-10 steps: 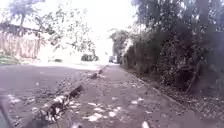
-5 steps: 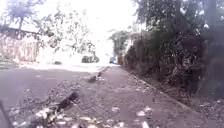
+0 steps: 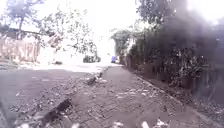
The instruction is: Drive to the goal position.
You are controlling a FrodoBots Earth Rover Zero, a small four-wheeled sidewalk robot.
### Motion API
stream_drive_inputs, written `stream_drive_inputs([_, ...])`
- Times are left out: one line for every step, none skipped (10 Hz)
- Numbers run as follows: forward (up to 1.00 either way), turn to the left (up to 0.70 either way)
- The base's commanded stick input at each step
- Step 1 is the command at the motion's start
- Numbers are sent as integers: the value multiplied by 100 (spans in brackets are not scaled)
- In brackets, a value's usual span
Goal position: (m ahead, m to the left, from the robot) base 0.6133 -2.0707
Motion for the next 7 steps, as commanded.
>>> stream_drive_inputs([68, -27])
stream_drive_inputs([68, -31])
stream_drive_inputs([68, -32])
stream_drive_inputs([68, -24])
stream_drive_inputs([68, -13])
stream_drive_inputs([68, -6])
stream_drive_inputs([68, -2])
